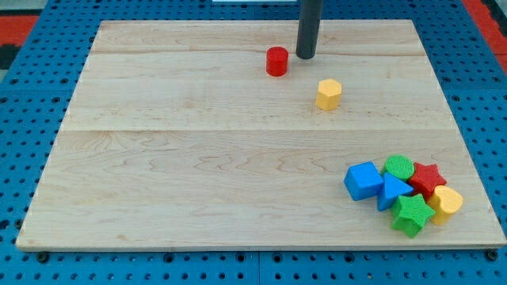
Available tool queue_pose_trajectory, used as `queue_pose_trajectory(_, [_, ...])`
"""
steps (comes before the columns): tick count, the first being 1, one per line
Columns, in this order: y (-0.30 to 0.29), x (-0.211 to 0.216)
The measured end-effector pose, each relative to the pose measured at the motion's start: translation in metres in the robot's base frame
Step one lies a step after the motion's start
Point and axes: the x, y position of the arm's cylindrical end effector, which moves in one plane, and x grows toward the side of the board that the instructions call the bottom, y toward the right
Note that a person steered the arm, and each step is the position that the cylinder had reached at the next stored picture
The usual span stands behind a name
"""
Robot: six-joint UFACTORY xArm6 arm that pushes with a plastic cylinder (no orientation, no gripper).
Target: Place the blue cube below the yellow hexagon
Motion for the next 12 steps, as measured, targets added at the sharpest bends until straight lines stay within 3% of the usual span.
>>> queue_pose_trajectory(1, [-0.057, 0.028])
queue_pose_trajectory(2, [-0.067, 0.076])
queue_pose_trajectory(4, [0.022, 0.051])
queue_pose_trajectory(5, [0.082, 0.061])
queue_pose_trajectory(7, [0.19, 0.127])
queue_pose_trajectory(9, [0.244, 0.232])
queue_pose_trajectory(10, [0.25, 0.301])
queue_pose_trajectory(11, [0.207, 0.337])
queue_pose_trajectory(12, [0.146, 0.334])
